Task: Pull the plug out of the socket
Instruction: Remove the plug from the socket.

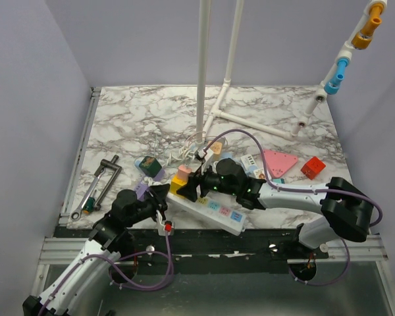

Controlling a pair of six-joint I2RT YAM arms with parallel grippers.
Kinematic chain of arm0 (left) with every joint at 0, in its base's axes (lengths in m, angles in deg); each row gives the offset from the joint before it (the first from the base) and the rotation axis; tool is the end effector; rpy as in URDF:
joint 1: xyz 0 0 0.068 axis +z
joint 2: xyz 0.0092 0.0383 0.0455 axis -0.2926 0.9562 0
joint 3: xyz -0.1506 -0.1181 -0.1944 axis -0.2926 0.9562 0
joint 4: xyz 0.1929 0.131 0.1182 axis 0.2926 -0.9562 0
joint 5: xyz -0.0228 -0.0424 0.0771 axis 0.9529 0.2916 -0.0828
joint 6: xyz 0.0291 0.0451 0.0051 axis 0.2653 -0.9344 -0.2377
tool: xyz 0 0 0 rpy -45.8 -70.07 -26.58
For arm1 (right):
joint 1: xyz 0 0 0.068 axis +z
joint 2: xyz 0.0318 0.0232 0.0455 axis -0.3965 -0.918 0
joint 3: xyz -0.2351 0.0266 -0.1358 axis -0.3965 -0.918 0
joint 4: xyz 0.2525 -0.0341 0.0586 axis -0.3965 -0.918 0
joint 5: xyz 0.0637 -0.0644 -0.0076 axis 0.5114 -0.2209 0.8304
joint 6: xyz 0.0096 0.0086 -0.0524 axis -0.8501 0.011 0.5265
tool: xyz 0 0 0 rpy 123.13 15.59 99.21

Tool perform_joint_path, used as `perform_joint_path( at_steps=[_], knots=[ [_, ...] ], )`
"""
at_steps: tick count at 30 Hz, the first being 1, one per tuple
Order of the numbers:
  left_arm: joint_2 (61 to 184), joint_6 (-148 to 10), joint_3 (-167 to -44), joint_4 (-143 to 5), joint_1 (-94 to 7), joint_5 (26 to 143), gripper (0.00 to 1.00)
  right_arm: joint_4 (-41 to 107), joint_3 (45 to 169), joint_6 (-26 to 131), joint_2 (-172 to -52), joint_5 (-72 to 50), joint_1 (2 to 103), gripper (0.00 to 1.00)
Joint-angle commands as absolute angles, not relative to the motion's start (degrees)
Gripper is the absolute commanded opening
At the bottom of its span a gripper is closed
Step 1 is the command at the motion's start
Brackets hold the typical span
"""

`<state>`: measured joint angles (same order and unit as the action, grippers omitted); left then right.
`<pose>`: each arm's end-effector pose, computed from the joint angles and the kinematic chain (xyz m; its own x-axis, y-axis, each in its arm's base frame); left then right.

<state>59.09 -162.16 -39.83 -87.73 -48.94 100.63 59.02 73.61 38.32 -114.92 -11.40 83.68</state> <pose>0.0853 -0.0705 0.1655 0.7548 0.5916 -0.2835 0.4258 -0.1131 0.8977 0.1543 0.2806 0.2277 -0.4582 -0.0907 -0.8842 -0.8148 0.4402 0.3771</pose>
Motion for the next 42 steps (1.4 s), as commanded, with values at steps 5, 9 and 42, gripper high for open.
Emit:
perform_joint_path(
  at_steps=[5,9,42],
  knots=[
    [54.12,-169.50,-38.89,-90.56,-48.63,105.71,0.12,63.23,77.81,35.38,-116.35,-4.39,84.50,0.03],
    [52.59,-173.10,-37.77,-92.53,-48.66,107.30,0.00,63.50,78.58,34.64,-117.33,-3.97,84.45,0.01],
    [62.36,-180.68,-43.73,-111.74,-48.65,113.64,0.00,63.65,78.38,37.96,-111.84,-3.15,77.79,0.01]
  ],
)
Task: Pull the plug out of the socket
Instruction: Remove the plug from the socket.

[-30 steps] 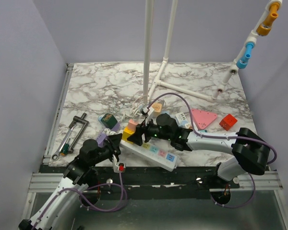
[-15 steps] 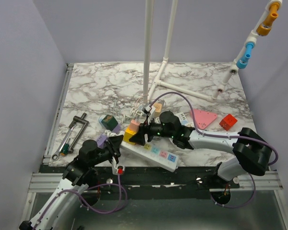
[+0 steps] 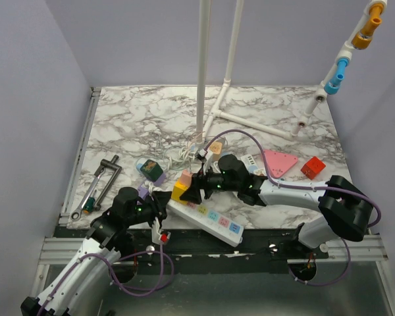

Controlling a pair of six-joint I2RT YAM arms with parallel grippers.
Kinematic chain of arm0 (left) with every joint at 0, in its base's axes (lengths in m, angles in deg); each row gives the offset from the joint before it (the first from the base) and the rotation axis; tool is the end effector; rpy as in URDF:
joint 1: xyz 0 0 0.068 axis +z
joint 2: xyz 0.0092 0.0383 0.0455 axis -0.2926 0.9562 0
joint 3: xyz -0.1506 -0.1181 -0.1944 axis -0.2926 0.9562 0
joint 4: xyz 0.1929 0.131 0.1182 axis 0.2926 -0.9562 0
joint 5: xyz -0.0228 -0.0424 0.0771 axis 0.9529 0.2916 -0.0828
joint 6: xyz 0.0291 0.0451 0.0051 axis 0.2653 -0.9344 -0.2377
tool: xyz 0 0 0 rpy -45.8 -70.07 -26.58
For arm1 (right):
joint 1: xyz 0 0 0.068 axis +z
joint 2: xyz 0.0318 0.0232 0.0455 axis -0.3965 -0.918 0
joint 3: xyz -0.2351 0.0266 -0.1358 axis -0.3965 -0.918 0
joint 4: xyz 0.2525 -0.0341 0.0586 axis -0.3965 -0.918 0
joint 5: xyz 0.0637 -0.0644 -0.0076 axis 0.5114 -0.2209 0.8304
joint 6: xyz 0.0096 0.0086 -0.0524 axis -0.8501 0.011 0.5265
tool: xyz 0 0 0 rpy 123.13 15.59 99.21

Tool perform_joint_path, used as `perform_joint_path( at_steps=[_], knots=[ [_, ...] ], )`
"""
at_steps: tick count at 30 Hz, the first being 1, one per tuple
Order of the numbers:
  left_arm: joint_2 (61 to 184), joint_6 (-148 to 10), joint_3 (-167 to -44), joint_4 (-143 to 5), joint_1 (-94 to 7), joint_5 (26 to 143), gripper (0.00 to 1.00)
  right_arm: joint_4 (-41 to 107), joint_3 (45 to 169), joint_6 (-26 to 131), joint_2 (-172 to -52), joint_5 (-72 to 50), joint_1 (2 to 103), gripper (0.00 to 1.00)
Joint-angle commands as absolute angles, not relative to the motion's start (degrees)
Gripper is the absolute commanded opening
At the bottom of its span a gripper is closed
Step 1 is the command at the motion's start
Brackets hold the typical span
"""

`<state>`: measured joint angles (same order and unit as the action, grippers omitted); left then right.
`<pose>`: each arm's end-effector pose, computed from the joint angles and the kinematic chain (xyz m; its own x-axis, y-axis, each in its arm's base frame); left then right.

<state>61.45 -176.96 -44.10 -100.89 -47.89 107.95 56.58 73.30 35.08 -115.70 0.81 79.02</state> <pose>0.0756 -0.0670 0.1670 0.8638 0.4676 -0.1876 0.3699 -0.3358 0.8663 0.1691 0.2692 0.2180 -0.5645 -0.1451 -0.8126 -0.7960 0.3562 0.4894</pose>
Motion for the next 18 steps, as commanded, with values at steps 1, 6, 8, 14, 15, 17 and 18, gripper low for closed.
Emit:
perform_joint_path(
  at_steps=[1,6,8,14,15,17,18],
  knots=[
    [62.36,-180.96,-43.70,-112.14,-48.63,113.73,0.00,63.15,78.79,38.79,-111.86,-3.72,77.77,0.01],
    [63.95,-180.64,-43.94,-112.80,-48.60,113.40,0.00,62.92,78.74,39.82,-111.21,-5.20,77.77,0.01],
    [64.69,-180.21,-44.06,-112.90,-48.60,113.26,0.00,64.11,77.49,39.74,-109.69,-6.92,77.81,0.01],
    [65.19,-180.29,-43.54,-112.60,-48.64,113.27,0.00,64.55,75.75,40.28,-105.90,-11.23,77.68,0.01],
    [65.22,-180.21,-43.39,-112.38,-48.64,113.15,0.00,64.55,75.69,40.11,-105.66,-11.27,77.68,0.01],
    [65.43,-180.17,-43.20,-112.08,-48.65,113.04,0.00,65.17,75.09,39.45,-105.14,-11.56,77.68,0.01],
    [65.61,-179.96,-43.09,-111.59,-48.57,112.87,0.00,65.38,74.98,39.19,-105.12,-11.34,77.69,0.01]
  ],
)
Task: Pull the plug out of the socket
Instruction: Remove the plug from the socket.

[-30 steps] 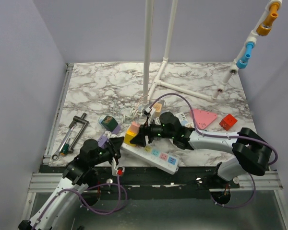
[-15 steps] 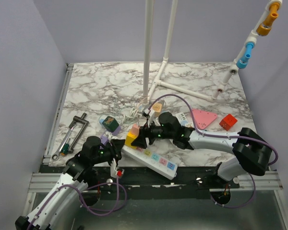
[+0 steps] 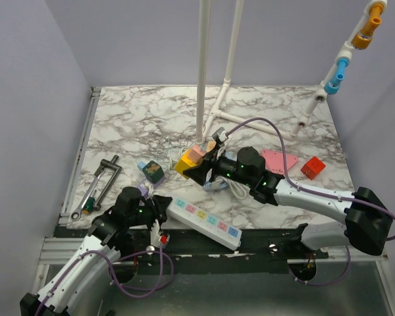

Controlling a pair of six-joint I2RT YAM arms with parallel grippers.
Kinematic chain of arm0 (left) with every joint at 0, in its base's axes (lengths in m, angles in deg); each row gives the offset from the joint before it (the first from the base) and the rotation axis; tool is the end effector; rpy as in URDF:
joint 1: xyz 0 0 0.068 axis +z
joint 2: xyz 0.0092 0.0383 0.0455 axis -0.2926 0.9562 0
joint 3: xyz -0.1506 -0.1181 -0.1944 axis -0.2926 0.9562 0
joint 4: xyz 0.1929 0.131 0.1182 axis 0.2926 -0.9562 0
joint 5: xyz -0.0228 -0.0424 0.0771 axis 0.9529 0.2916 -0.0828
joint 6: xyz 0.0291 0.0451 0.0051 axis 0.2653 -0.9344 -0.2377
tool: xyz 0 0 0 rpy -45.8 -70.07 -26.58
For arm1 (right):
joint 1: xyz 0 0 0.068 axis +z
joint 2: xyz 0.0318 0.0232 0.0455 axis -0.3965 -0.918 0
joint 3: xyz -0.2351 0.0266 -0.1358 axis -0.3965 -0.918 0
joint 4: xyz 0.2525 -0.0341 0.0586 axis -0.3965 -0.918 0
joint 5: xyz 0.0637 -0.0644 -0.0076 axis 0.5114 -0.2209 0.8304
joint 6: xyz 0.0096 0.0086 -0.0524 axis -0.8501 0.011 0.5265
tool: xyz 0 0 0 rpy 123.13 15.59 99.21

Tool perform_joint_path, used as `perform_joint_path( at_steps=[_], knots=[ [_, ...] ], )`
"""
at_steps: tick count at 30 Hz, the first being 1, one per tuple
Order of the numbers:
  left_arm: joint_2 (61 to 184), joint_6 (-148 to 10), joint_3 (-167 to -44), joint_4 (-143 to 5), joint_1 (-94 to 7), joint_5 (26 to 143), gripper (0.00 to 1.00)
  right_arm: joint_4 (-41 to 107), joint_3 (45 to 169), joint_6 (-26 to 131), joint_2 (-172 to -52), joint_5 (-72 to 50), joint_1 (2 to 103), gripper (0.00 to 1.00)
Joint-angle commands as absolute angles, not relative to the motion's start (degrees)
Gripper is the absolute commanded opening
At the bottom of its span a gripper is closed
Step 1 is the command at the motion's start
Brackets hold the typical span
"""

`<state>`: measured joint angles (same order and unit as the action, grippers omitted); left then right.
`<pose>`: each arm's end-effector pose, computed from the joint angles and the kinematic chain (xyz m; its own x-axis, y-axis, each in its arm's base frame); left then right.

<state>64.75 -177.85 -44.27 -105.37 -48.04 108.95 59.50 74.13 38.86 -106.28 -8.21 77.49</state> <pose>0.0732 -0.0665 0.1572 0.8518 0.4606 -0.2495 0.4499 -0.3993 0.7989 0.1704 0.2473 0.2756 -0.3770 0.0611 -0.9242 -0.8261 0.4290 0.3654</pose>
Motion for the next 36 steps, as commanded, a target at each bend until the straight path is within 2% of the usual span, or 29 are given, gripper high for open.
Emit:
perform_joint_path(
  at_steps=[1,7,12,16,19,21,22,28,31,36],
  knots=[
    [65.62,-179.73,-42.88,-110.81,-48.66,112.71,0.00,65.34,74.89,38.97,-105.20,-11.10,77.68,0.01],
    [66.70,-178.02,-38.14,-99.97,-48.63,108.61,0.00,63.95,73.49,37.70,-104.94,-10.95,77.75,0.01],
    [76.43,-167.48,-34.78,-77.52,-48.65,100.20,0.00,61.17,72.22,37.37,-102.23,-11.82,77.70,0.01],
    [83.76,-160.55,-37.24,-73.04,-48.65,95.83,0.00,60.17,70.95,36.66,-100.72,-11.56,77.68,0.01],
    [81.44,-163.77,-35.36,-73.93,-48.71,97.87,0.03,60.51,69.87,35.69,-99.92,-11.62,77.68,0.01],
    [77.81,-166.23,-34.28,-77.36,-48.70,100.10,0.18,60.04,69.74,35.50,-99.60,-11.30,77.69,0.01],
    [75.78,-167.16,-33.63,-78.64,-48.74,100.89,0.32,59.50,69.86,35.55,-99.43,-11.16,77.68,0.01],
    [66.06,-170.68,-31.78,-86.79,-48.74,101.87,0.98,55.34,70.92,36.64,-99.24,-9.24,77.68,0.01],
    [62.18,-170.49,-35.35,-92.52,-48.74,102.43,0.99,52.79,71.09,37.22,-99.11,-7.75,77.68,0.01],
    [54.49,-168.81,-46.96,-112.25,-48.74,108.38,0.98,46.34,72.09,39.59,-98.36,-7.16,77.76,0.01]
  ],
)
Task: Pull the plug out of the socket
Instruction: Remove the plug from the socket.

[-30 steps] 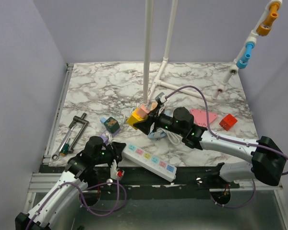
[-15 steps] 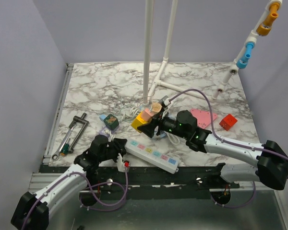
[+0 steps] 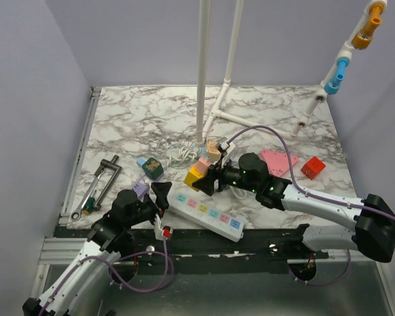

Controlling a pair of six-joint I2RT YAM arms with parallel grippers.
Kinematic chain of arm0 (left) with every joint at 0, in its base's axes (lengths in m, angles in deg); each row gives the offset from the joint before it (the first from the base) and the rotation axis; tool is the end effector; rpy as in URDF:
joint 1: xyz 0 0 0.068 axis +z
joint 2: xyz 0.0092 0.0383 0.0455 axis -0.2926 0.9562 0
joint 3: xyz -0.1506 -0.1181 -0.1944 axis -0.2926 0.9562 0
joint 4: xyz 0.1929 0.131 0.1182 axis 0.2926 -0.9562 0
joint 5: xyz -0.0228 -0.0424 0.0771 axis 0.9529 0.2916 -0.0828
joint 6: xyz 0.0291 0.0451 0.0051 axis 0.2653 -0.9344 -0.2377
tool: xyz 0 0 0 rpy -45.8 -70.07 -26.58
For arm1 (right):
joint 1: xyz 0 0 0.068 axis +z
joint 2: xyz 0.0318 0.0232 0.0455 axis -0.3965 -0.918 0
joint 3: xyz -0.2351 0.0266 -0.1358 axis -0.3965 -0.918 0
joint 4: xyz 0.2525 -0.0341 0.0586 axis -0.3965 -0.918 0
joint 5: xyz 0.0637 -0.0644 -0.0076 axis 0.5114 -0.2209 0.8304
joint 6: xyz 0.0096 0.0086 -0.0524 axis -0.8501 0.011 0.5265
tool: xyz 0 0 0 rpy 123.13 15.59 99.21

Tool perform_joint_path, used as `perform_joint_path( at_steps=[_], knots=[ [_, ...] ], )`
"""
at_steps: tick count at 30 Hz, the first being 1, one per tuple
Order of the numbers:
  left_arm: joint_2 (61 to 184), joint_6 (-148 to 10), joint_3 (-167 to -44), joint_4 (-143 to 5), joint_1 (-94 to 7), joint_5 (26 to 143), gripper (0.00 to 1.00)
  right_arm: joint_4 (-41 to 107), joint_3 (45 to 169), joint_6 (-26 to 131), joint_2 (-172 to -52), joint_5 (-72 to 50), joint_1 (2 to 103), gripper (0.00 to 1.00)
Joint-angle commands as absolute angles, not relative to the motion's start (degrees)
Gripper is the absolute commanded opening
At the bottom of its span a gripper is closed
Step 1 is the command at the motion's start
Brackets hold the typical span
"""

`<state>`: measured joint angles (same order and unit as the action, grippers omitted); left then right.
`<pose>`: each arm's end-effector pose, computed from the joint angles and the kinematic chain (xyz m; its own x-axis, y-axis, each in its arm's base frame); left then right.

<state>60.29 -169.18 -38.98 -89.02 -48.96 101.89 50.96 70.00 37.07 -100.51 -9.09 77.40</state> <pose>0.0846 -0.0709 0.1564 0.8027 0.5612 -0.2017 0.3757 -0.2132 0.9019 0.1564 0.2263 0.2615 -0.4638 -0.0075 -0.8859 -0.7790 0.4797 0.4037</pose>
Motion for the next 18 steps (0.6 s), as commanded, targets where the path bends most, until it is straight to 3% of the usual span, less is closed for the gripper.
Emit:
perform_joint_path(
  at_steps=[1,8,12,15,18],
  knots=[
    [53.31,-168.69,-49.54,-116.39,-48.74,109.60,0.98,44.83,72.43,40.42,-97.97,-7.33,77.68,0.01],
    [52.30,-168.10,-63.52,-135.33,-48.74,111.80,0.99,36.04,74.76,43.72,-94.85,-9.82,77.70,0.01],
    [52.03,-174.23,-65.54,-144.09,-48.74,111.57,0.99,33.97,75.07,43.79,-93.97,-10.57,77.69,0.01],
    [52.08,-170.77,-66.30,-139.53,-48.74,112.59,0.99,31.44,76.24,43.95,-94.17,-9.46,77.77,0.01],
    [57.85,-151.00,-68.88,-122.58,-48.74,111.97,0.98,30.65,76.76,44.81,-94.66,-10.09,78.33,0.01]
  ],
)
